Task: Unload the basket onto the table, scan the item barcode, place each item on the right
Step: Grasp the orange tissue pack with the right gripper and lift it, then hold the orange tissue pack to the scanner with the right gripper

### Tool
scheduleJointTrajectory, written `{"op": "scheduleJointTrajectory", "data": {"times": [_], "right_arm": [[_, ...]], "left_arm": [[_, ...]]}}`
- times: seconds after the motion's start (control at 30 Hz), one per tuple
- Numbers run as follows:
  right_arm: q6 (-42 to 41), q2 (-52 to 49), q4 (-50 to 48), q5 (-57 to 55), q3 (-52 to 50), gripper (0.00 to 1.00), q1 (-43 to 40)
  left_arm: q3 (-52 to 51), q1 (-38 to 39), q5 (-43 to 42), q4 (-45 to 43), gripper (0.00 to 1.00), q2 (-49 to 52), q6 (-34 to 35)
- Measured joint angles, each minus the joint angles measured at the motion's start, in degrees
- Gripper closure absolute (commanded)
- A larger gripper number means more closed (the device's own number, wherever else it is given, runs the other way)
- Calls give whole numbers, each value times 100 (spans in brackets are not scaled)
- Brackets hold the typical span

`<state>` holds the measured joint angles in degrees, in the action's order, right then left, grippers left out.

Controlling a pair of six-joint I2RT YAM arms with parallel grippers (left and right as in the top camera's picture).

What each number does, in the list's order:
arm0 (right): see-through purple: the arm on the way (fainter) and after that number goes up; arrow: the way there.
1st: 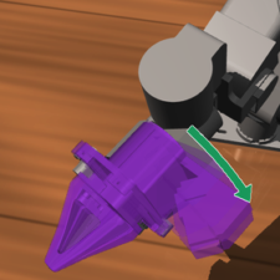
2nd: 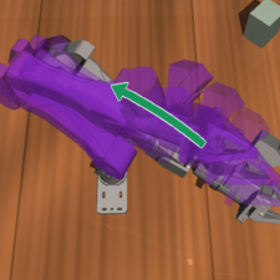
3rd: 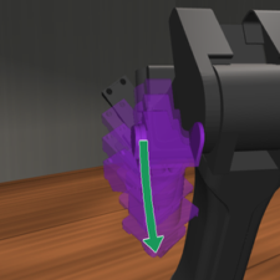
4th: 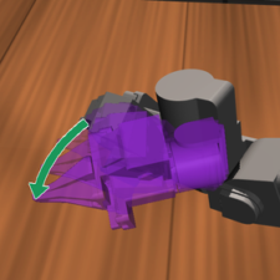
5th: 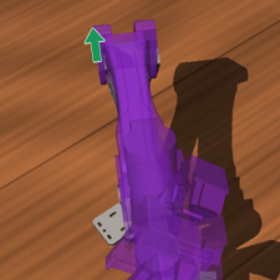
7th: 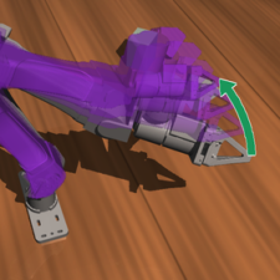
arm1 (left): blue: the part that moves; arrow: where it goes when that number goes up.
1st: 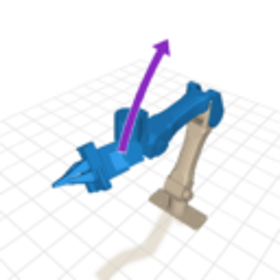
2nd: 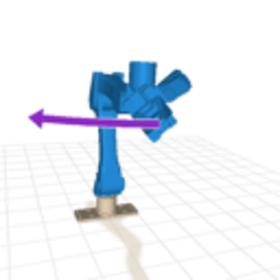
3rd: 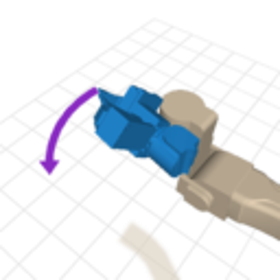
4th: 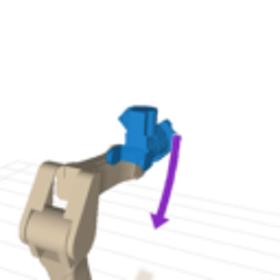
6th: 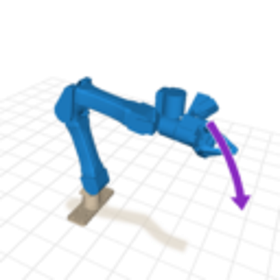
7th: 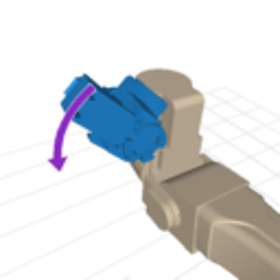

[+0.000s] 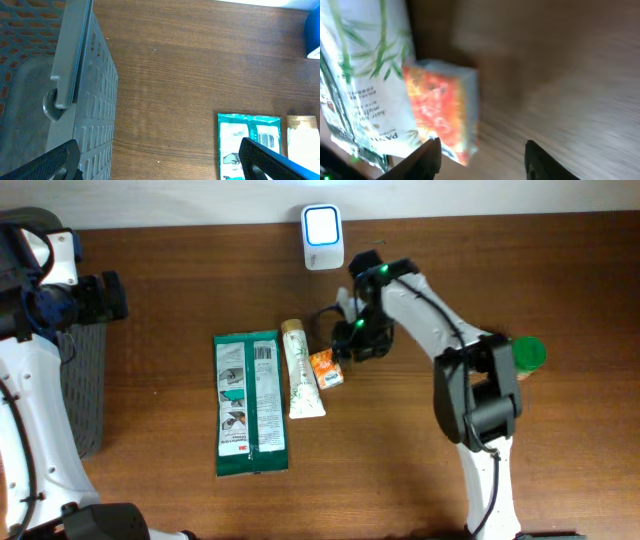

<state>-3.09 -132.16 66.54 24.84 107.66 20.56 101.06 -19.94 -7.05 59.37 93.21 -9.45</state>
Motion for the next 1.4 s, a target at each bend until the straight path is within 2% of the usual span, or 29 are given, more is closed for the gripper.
{"op": "scheduleJointTrajectory", "data": {"times": [0.03,0.07,0.1,0.2,0.3,0.37,0.43,0.5,0.63,0.8,0.9,1.0,1.1,1.17,1.2,1.27,1.33,1.37,1.4], "right_arm": [[-94,9,-170,57,-199,55,146],[-157,9,-341,133,-483,59,284],[-221,11,-511,289,-619,73,315],[-422,52,-894,446,-820,96,308],[-463,55,-796,516,-822,96,245],[-205,55,-181,706,-737,96,90],[479,173,452,1331,-612,96,-199],[1580,723,1239,2433,-509,96,-684],[2581,1563,1998,3652,-457,96,-1257],[2767,2273,2608,4911,-396,96,-1755],[2776,2332,2763,5475,-361,96,-1941],[2774,2347,2780,5591,-188,96,-1974],[2747,2389,2616,5104,17,96,-1982],[2371,2404,2061,4446,37,96,-1971],[1687,2420,1318,3460,46,96,-1816],[857,2424,409,1799,61,96,-1300],[225,2424,-457,-79,57,96,-684],[-4,2420,-1211,-1456,57,96,-210],[-92,2420,-1438,-2153,59,96,4]], "left_arm": [[0,0,-2,-2,1,0,0],[0,0,0,0,1,0,0],[0,0,-2,0,1,0,0],[0,0,0,-7,1,0,0],[0,0,0,-4,1,0,0],[0,0,0,-2,1,0,0],[0,0,0,-2,1,0,0],[0,0,-2,-9,1,0,0],[0,0,-2,-7,1,0,0],[0,0,-2,-7,1,0,0],[0,0,0,-4,1,0,0],[0,0,0,-4,1,0,0],[0,0,0,-2,1,0,0],[0,0,0,4,1,0,0],[0,0,0,2,1,0,0],[0,0,0,2,1,0,0],[0,0,0,-9,1,0,0],[0,0,0,0,1,0,0],[0,0,-2,-17,1,0,0]]}}
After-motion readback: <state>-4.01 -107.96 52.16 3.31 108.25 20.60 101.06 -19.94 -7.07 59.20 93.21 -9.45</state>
